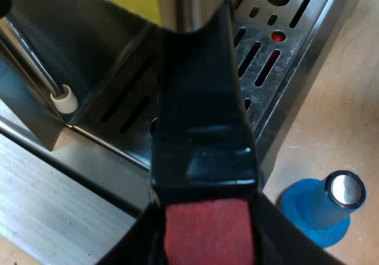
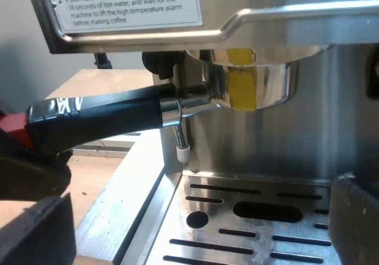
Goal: Put the handle in the coffee machine
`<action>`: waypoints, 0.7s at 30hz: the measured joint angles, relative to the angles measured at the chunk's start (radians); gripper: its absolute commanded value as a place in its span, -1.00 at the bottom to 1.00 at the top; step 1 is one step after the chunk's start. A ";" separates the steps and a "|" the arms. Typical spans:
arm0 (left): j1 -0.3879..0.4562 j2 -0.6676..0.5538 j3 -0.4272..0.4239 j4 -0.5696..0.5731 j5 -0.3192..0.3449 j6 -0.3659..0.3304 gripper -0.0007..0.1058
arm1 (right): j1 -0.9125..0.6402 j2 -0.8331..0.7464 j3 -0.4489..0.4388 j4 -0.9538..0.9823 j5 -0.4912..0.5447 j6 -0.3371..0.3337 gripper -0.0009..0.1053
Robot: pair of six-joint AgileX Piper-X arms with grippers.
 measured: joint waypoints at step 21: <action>0.000 0.015 0.005 -0.092 0.011 -0.004 -0.98 | 0.000 0.000 0.000 0.000 0.002 0.000 0.66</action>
